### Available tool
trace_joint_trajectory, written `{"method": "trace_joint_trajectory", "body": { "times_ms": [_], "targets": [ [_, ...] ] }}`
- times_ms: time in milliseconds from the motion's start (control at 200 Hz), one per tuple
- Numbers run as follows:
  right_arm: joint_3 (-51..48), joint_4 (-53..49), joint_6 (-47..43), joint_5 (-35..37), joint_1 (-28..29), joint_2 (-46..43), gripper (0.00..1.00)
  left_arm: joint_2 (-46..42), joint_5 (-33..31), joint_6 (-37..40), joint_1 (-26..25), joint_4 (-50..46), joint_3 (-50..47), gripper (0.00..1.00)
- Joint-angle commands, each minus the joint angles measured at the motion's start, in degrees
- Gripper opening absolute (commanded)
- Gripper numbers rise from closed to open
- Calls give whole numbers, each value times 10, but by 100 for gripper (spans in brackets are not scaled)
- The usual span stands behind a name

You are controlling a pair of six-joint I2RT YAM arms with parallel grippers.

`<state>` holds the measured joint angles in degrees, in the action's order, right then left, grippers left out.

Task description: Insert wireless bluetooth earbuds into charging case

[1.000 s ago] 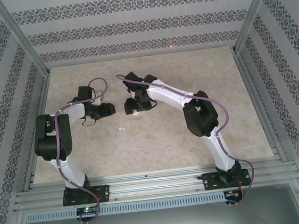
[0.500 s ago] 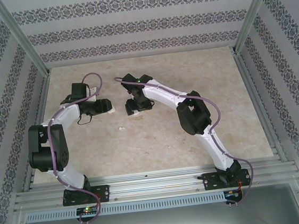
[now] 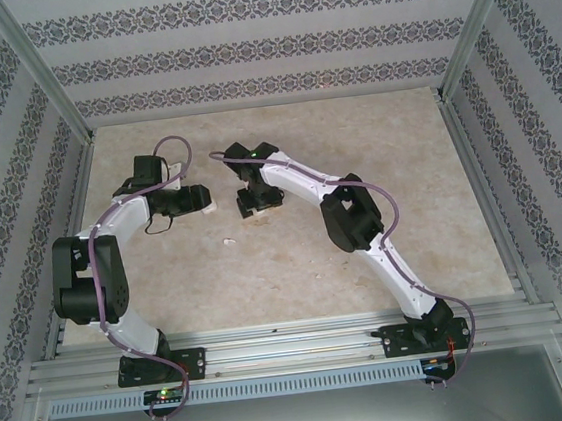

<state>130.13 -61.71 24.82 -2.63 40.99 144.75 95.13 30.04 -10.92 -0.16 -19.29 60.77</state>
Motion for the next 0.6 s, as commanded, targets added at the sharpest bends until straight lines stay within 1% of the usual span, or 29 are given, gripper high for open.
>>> {"method": "trace_joint_trajectory", "body": {
  "times_ms": [0, 120, 165, 240, 315, 445, 530, 594],
  "targets": [
    [8, -25, -18, 16, 10, 15, 51, -20, 22, -2, 14, -10, 1, 64],
    [-9, -18, -39, 18, 14, -2, 40, -31, 39, -2, 18, -10, -4, 63],
    [-25, -9, -52, 19, 15, -19, 37, -39, 48, -1, 20, -11, -6, 63],
    [-66, 17, -76, 12, 15, -58, 35, -53, 68, -1, 23, -13, -12, 63],
    [-127, 58, -112, -4, 16, -120, 32, -71, 104, -1, 25, -14, -18, 62],
    [-245, 147, -182, -44, 15, -249, 29, -104, 200, -14, 25, -22, -24, 60],
    [-296, 178, -219, -64, 14, -323, 27, -134, 252, -29, 23, -27, -30, 58],
    [-322, 190, -236, -75, 12, -367, 27, -163, 273, -39, 18, -35, -33, 58]
  ]
}}
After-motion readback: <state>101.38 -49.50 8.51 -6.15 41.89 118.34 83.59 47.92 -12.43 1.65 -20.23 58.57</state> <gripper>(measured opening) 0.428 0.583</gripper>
